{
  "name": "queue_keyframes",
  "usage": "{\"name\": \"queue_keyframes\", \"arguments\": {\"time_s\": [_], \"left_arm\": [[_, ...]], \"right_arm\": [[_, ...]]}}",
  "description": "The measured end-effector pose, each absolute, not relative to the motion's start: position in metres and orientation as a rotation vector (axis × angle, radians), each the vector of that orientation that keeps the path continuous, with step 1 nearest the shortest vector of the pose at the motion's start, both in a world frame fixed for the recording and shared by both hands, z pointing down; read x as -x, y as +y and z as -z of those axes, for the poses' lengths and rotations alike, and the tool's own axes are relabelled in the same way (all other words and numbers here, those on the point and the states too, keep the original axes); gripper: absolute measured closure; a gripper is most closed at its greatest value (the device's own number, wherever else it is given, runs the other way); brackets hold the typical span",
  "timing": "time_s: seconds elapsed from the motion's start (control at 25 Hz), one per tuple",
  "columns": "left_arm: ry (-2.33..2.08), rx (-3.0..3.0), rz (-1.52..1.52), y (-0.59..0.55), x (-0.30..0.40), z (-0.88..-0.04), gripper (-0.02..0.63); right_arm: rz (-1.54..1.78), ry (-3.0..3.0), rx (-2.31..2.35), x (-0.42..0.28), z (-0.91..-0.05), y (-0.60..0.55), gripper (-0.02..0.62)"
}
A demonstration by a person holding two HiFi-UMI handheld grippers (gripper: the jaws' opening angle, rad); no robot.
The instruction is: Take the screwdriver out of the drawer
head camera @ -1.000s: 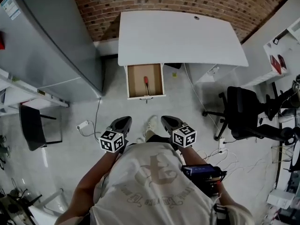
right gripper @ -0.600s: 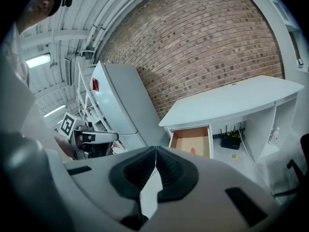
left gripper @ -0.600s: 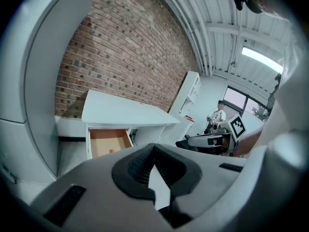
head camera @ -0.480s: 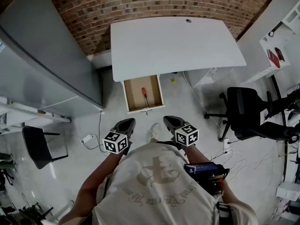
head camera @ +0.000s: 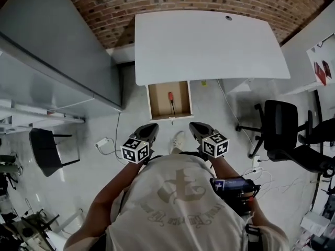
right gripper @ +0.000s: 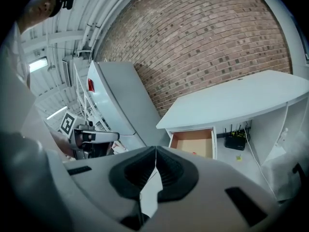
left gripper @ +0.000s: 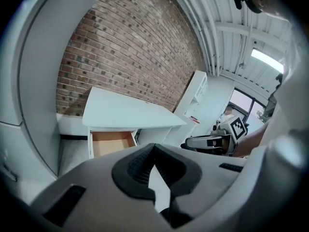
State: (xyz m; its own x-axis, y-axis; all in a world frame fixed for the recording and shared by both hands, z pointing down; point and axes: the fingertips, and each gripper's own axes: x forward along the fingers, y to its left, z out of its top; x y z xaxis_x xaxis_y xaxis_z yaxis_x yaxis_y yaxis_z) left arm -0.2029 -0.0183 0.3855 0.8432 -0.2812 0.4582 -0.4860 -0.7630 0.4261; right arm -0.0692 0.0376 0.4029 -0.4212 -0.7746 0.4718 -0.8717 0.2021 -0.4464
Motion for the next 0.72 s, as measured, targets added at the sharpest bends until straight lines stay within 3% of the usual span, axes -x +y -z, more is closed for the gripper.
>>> {"name": "queue_keyframes", "arguments": {"time_s": [0.72], "left_arm": [[-0.609,-2.497,-0.667,-0.071,0.152,-0.383,0.585]], "right_arm": [[-1.069,-2.426,-1.555,0.027,-0.423,-0.031,0.572]]}}
